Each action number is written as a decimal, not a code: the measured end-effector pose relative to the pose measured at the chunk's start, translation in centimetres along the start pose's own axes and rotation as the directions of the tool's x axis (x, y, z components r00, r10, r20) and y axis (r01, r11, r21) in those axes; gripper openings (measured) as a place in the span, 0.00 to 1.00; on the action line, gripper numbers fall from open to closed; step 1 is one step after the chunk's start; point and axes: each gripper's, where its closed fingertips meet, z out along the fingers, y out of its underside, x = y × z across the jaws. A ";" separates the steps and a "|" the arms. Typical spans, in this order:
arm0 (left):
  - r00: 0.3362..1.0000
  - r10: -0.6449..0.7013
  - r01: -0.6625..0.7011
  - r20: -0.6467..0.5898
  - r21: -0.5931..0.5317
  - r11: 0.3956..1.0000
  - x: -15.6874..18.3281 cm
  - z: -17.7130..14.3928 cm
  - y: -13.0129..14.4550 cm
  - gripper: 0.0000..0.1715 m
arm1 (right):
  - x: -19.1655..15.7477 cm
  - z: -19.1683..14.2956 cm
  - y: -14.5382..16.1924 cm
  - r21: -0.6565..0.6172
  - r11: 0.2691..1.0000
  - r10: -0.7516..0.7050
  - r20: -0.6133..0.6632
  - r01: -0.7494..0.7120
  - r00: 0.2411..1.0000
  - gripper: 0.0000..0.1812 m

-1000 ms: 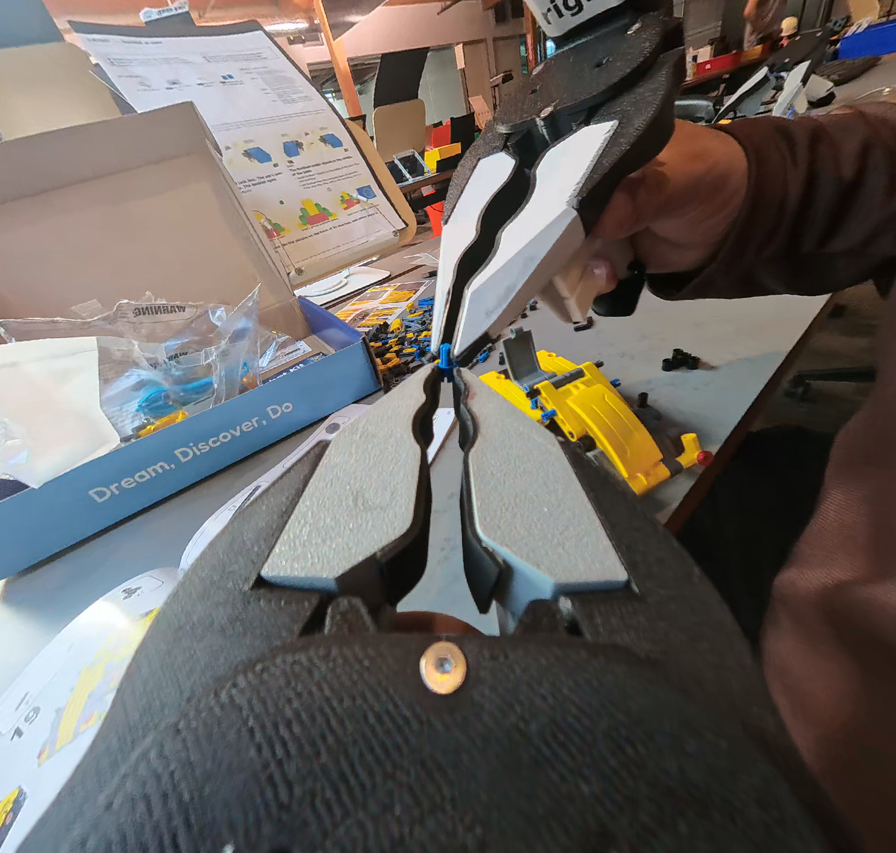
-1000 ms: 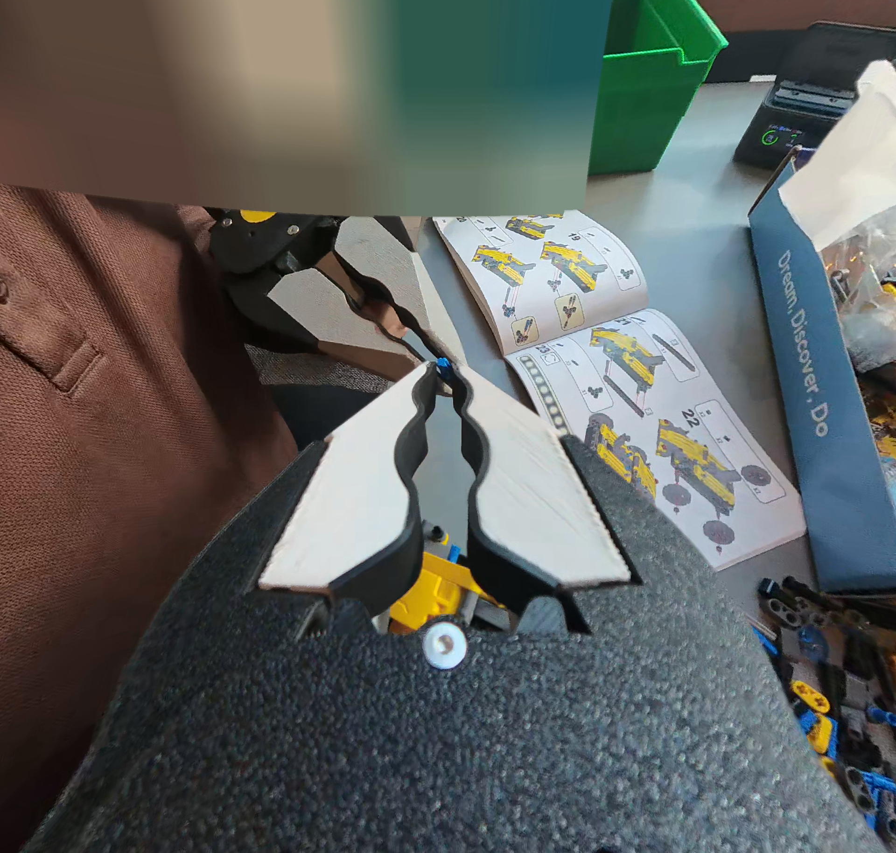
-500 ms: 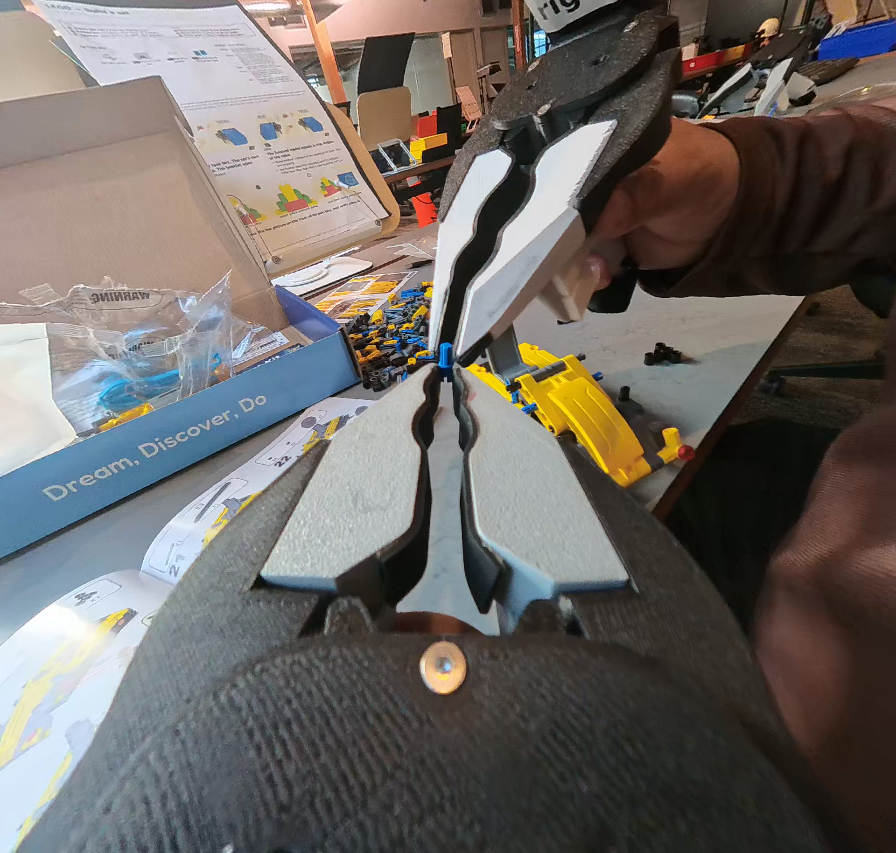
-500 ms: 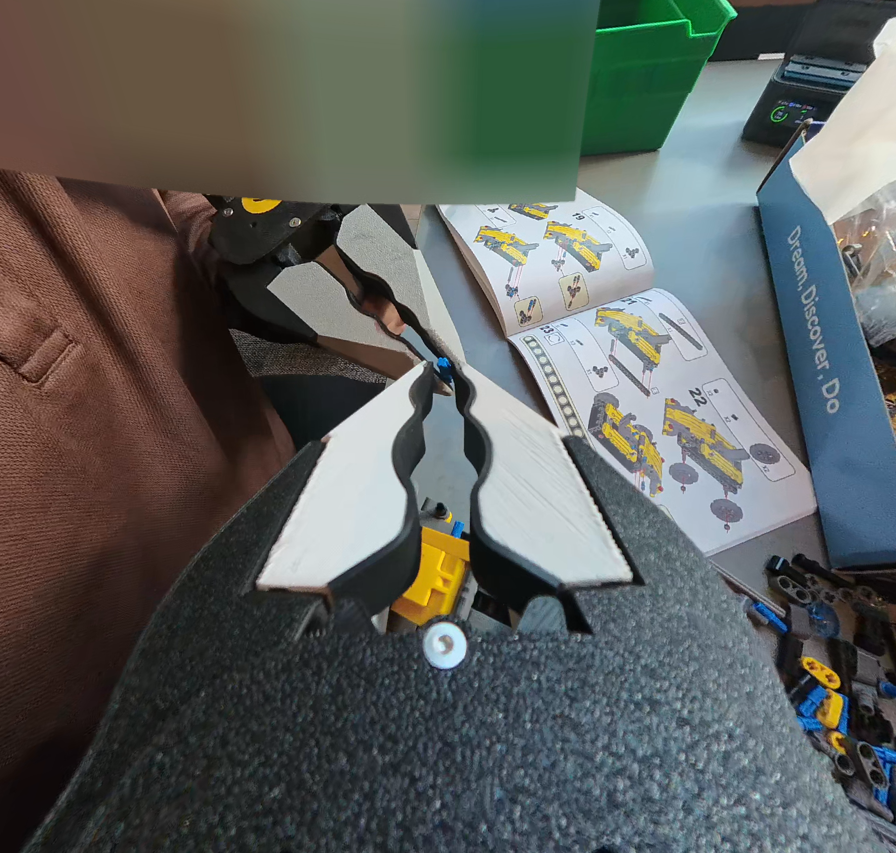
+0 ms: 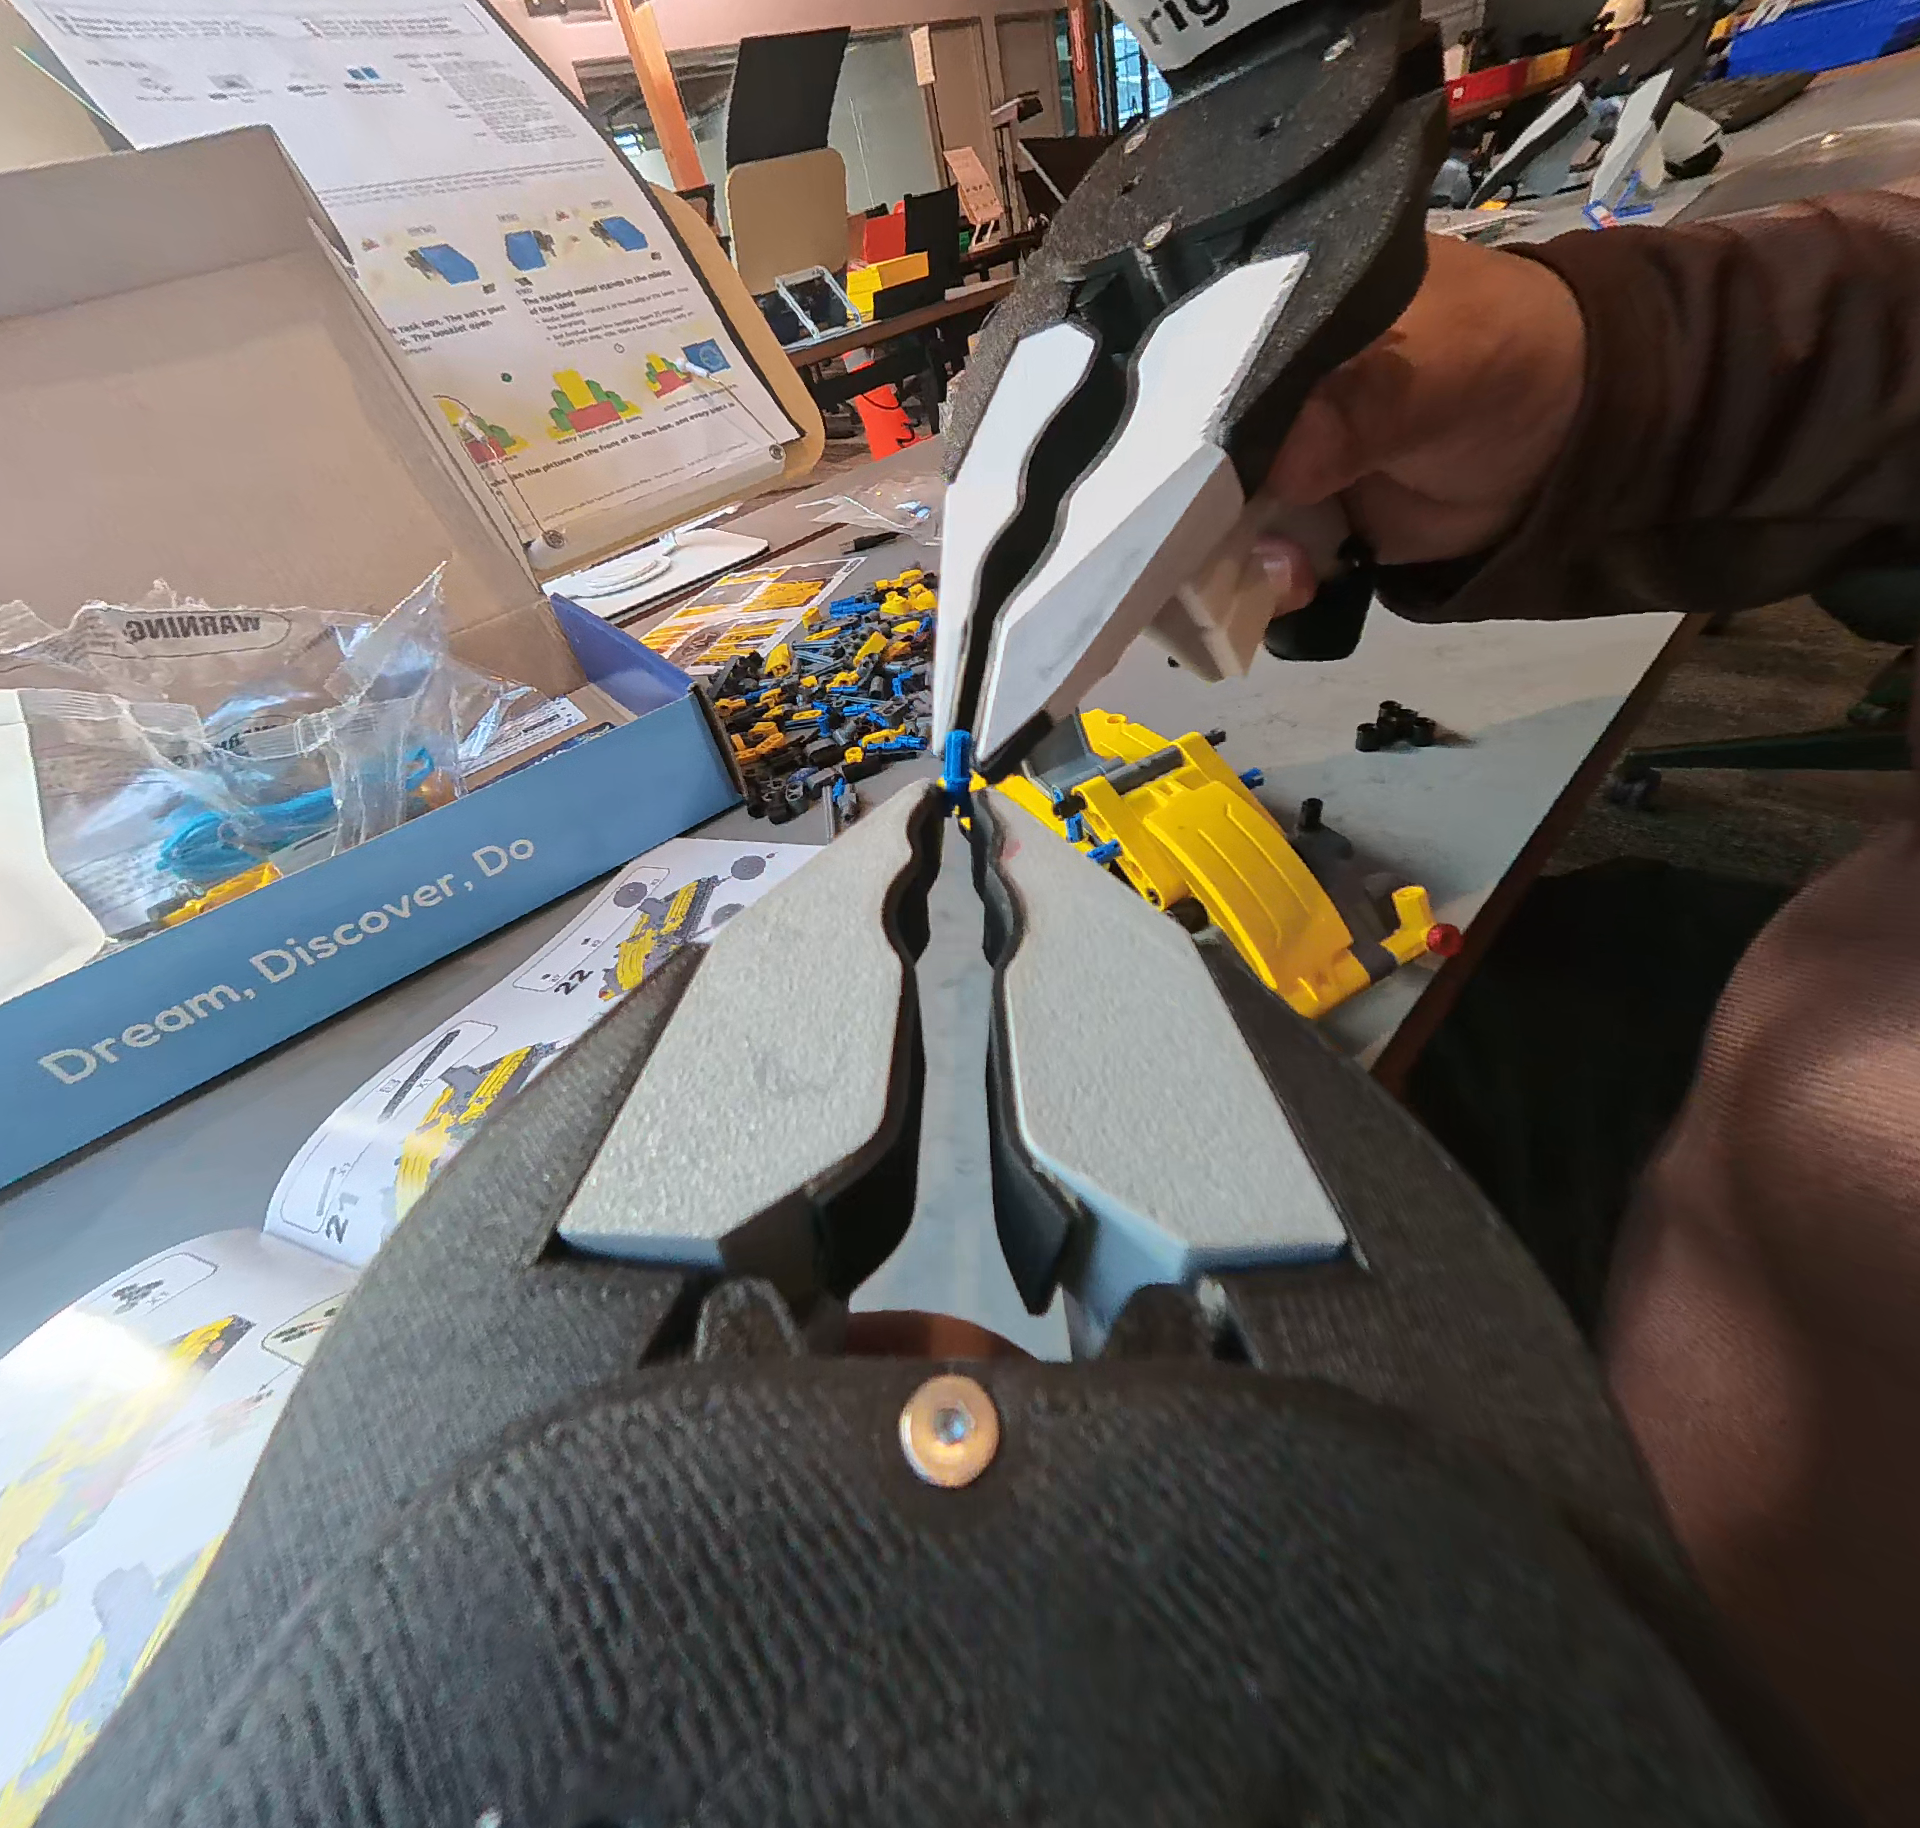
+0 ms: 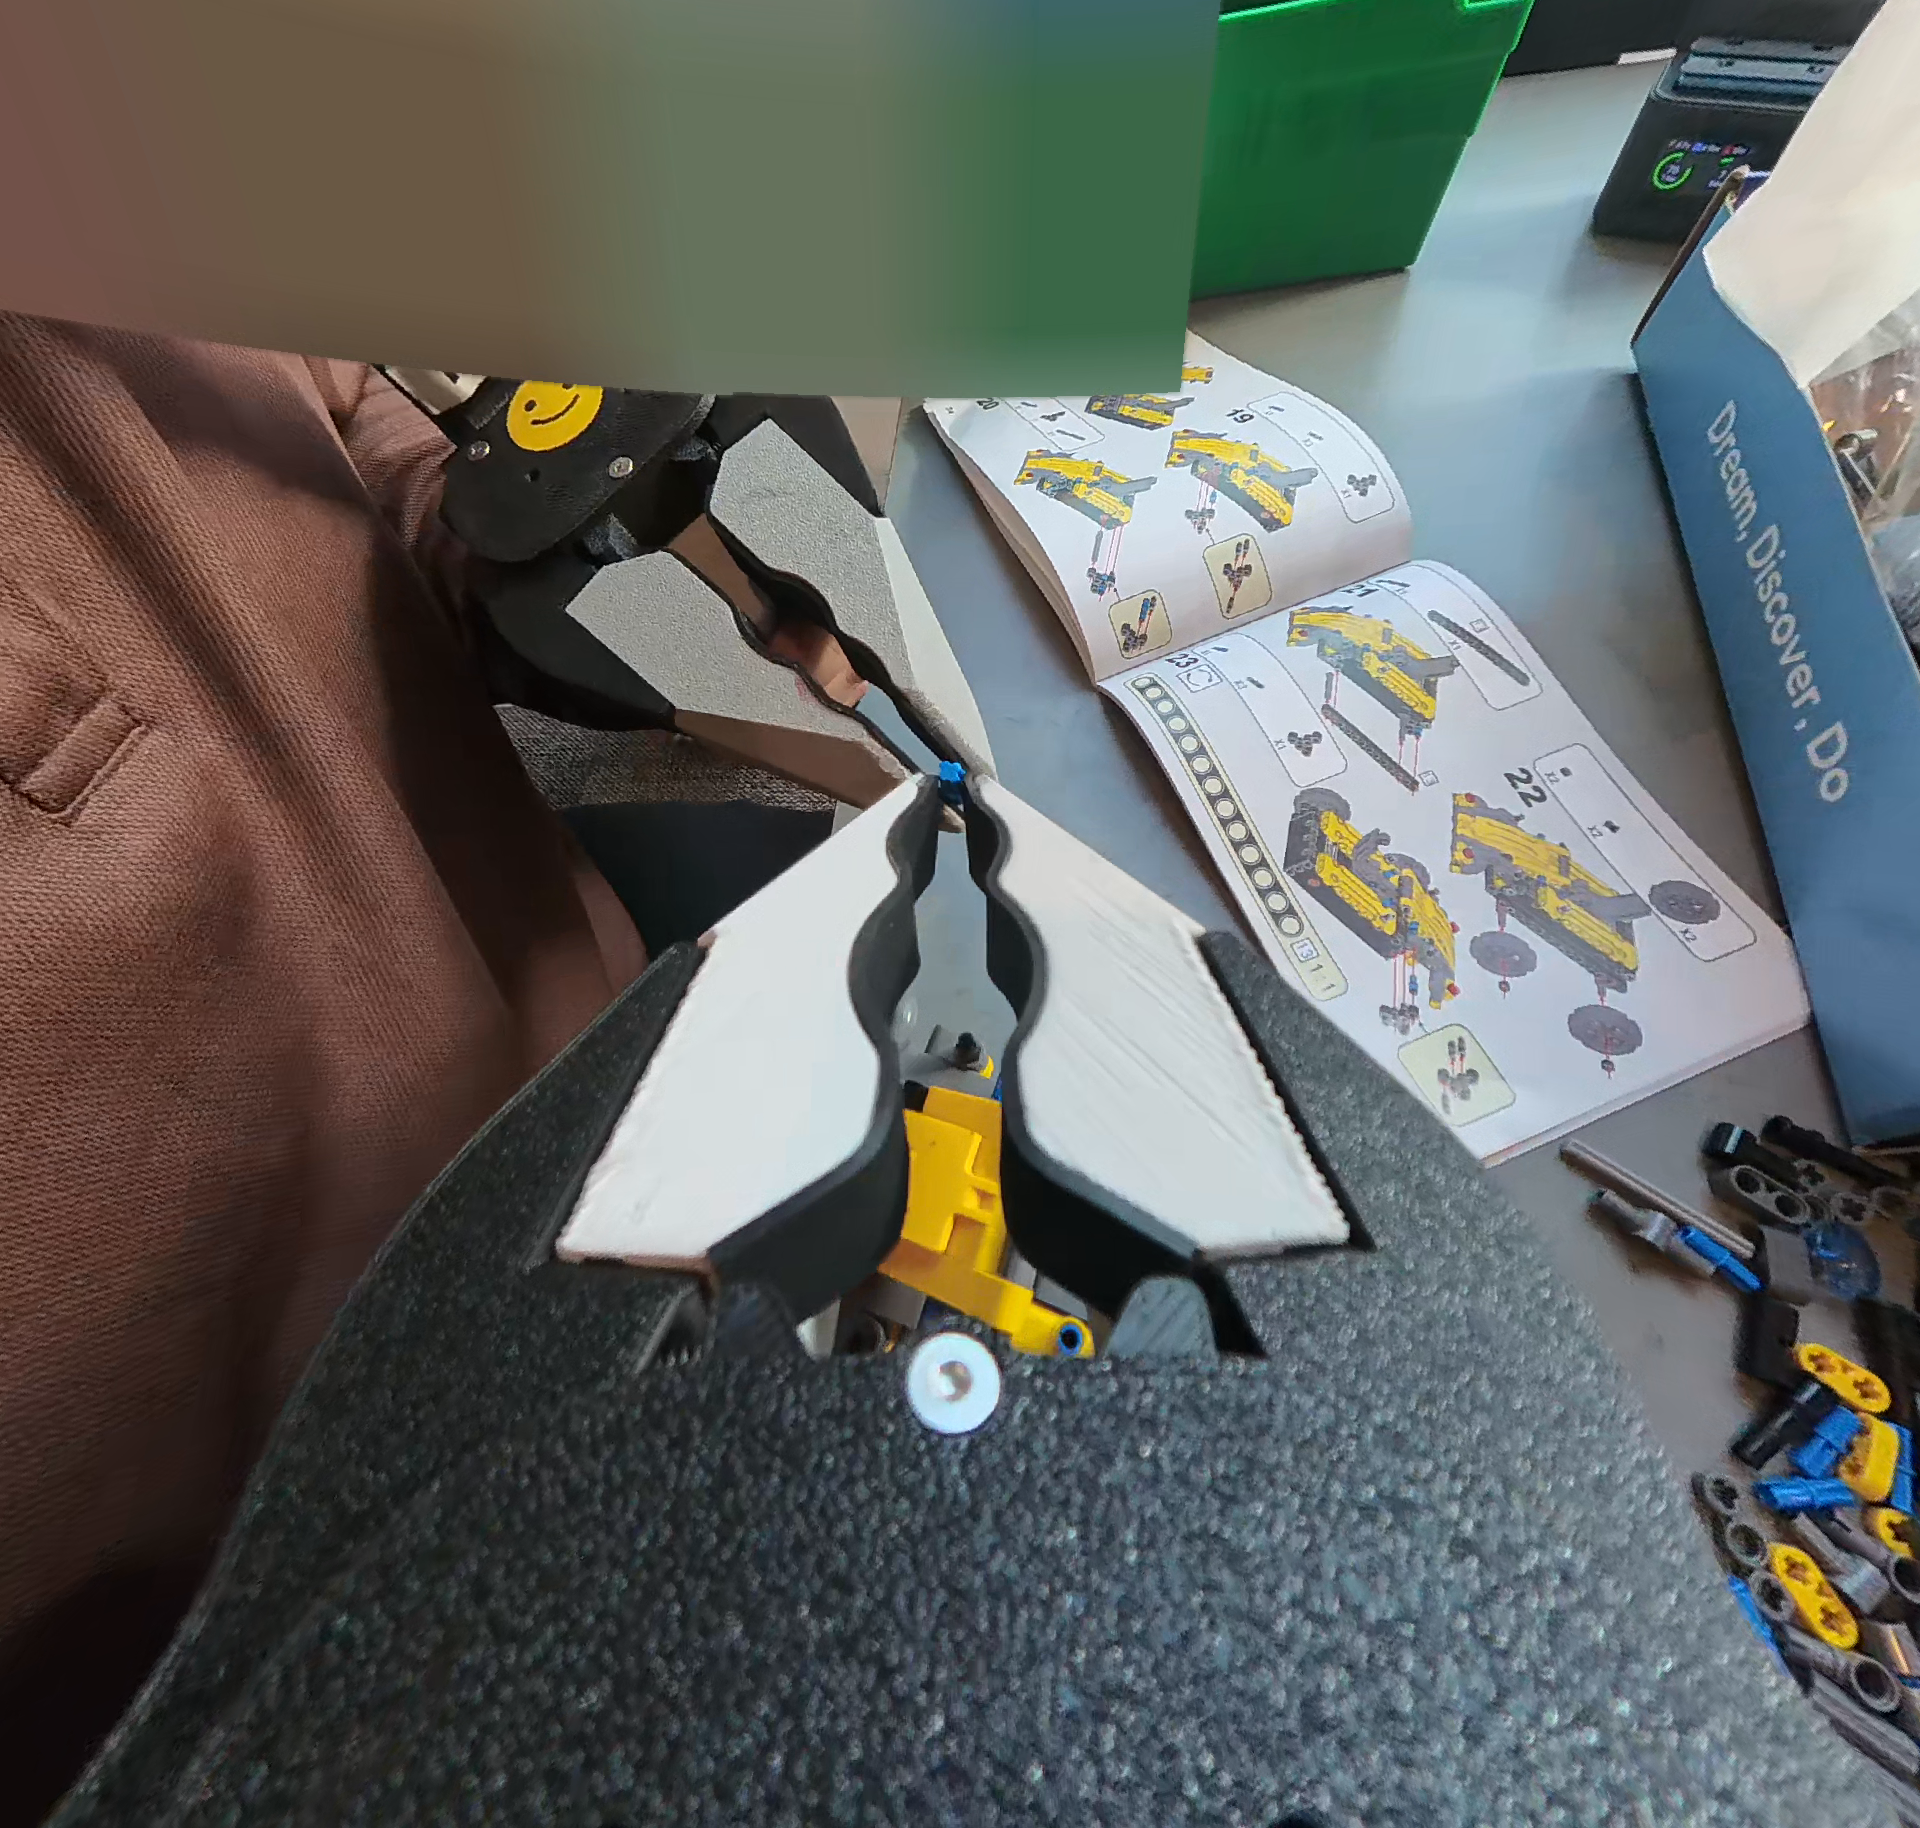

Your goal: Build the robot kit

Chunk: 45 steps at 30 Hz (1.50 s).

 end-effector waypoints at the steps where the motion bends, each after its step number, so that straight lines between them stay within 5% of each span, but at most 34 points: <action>1: 1.000 0.003 -0.003 -0.001 -0.003 1.000 0.1 0.0 0.0 0.01 | 0.0 0.0 0.1 -0.001 1.000 0.002 -0.001 -0.002 1.000 0.00; 27: 0.996 0.081 -0.083 -0.041 -0.044 0.996 6.7 2.8 -2.2 0.01 | -3.3 -7.1 2.9 0.079 0.997 0.028 -0.127 -0.018 0.992 0.05; 33: 0.993 0.017 -0.034 -0.115 -0.147 0.989 8.1 3.1 -1.0 0.01 | -0.6 -14.8 6.0 0.047 0.997 0.074 -0.346 -0.061 0.935 0.05; 36: 0.985 0.030 -0.062 -0.172 -0.180 0.982 10.1 4.1 -0.9 0.01 | -0.9 -17.2 7.9 0.094 0.985 0.169 -0.352 -0.145 0.921 0.04; 45: 0.954 0.023 -0.096 -0.299 -0.234 0.968 15.8 7.9 -1.3 0.01 | -5.3 -13.6 10.2 0.155 0.965 0.235 -0.168 -0.209 0.957 0.05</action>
